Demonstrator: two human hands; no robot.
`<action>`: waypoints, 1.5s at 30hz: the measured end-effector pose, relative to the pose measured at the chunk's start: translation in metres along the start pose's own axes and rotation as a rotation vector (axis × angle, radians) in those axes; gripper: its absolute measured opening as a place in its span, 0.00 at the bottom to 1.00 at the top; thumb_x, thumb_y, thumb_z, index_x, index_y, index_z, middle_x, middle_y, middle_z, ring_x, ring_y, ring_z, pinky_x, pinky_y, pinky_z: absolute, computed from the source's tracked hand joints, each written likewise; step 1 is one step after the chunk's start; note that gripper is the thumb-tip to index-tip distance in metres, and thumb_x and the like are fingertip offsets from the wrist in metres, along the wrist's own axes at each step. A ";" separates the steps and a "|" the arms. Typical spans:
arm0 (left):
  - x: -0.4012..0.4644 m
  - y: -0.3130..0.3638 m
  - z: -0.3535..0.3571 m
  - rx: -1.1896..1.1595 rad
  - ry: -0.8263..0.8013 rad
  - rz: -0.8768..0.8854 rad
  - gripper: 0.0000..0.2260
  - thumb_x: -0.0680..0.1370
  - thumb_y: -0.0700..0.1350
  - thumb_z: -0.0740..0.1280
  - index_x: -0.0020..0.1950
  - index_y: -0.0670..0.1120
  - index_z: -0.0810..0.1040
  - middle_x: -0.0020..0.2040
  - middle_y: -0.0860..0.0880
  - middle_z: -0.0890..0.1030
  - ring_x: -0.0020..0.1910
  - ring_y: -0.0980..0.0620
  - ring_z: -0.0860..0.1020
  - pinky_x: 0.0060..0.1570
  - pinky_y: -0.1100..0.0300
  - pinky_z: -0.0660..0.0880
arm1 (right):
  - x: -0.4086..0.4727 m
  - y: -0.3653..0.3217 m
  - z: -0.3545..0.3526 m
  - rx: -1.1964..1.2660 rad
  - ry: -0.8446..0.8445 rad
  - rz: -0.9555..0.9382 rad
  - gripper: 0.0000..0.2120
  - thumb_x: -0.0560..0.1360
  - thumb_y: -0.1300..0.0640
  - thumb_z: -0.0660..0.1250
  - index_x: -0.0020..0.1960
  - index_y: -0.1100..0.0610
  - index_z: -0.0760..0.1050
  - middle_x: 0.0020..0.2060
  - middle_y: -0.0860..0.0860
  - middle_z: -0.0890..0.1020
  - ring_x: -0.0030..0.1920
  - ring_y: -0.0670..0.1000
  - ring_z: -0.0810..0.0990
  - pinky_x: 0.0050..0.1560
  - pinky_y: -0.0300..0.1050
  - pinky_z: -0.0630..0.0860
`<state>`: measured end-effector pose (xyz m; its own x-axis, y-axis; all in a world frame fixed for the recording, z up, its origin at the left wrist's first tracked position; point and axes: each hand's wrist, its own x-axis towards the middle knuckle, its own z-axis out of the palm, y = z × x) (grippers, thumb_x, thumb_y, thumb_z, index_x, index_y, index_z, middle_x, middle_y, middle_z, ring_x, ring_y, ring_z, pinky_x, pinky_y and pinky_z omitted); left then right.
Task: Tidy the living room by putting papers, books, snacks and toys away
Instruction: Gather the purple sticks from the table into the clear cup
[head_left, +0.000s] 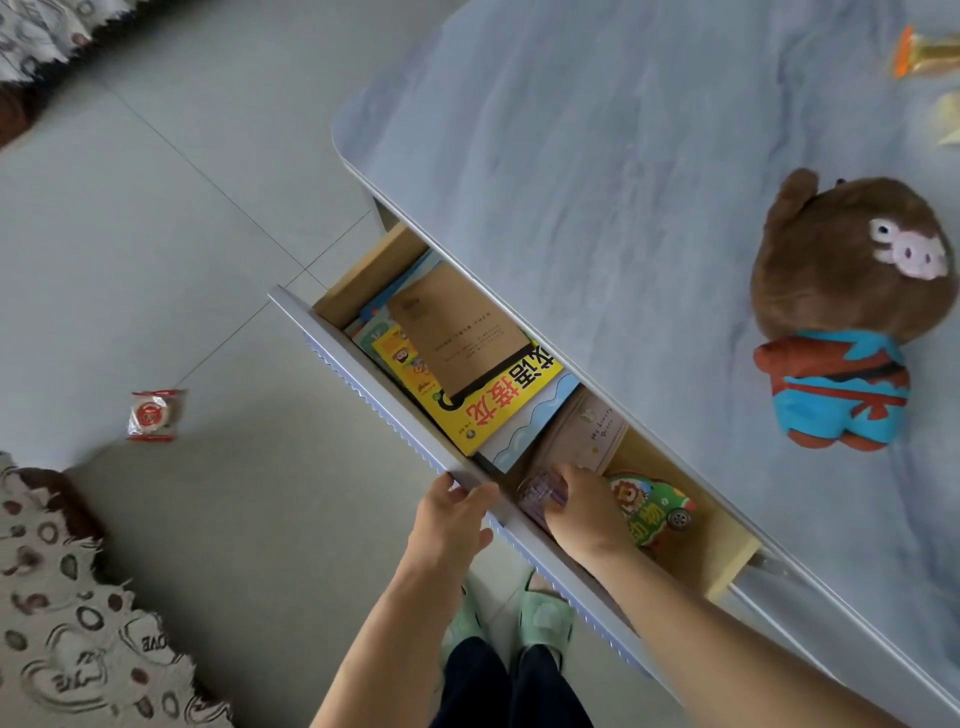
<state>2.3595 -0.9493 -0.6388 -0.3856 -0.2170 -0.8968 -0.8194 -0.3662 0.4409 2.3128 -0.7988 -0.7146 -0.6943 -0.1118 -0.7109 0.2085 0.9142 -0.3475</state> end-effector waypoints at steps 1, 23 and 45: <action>0.000 0.001 0.001 0.007 0.006 -0.003 0.05 0.78 0.41 0.67 0.53 0.42 0.77 0.47 0.46 0.79 0.48 0.50 0.77 0.56 0.52 0.77 | -0.006 -0.006 0.000 0.078 0.074 -0.013 0.16 0.75 0.59 0.64 0.63 0.57 0.74 0.55 0.53 0.78 0.58 0.53 0.76 0.57 0.46 0.74; 0.003 0.009 0.011 -0.009 0.216 -0.083 0.06 0.75 0.39 0.66 0.42 0.43 0.83 0.44 0.44 0.83 0.51 0.47 0.81 0.47 0.51 0.70 | -0.079 -0.076 0.029 1.749 -0.171 0.795 0.10 0.77 0.67 0.60 0.37 0.59 0.68 0.29 0.51 0.67 0.27 0.48 0.64 0.18 0.35 0.59; 0.002 0.073 0.095 -0.074 -0.106 0.155 0.09 0.74 0.32 0.62 0.46 0.42 0.80 0.37 0.46 0.76 0.24 0.55 0.71 0.22 0.69 0.63 | -0.015 -0.049 -0.054 1.924 -0.019 0.392 0.13 0.78 0.70 0.53 0.48 0.58 0.73 0.26 0.52 0.75 0.24 0.48 0.77 0.26 0.36 0.74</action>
<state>2.2587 -0.8900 -0.6118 -0.5506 -0.1811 -0.8149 -0.7148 -0.4020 0.5722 2.2758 -0.8209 -0.6536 -0.4276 -0.0578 -0.9021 0.6790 -0.6793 -0.2783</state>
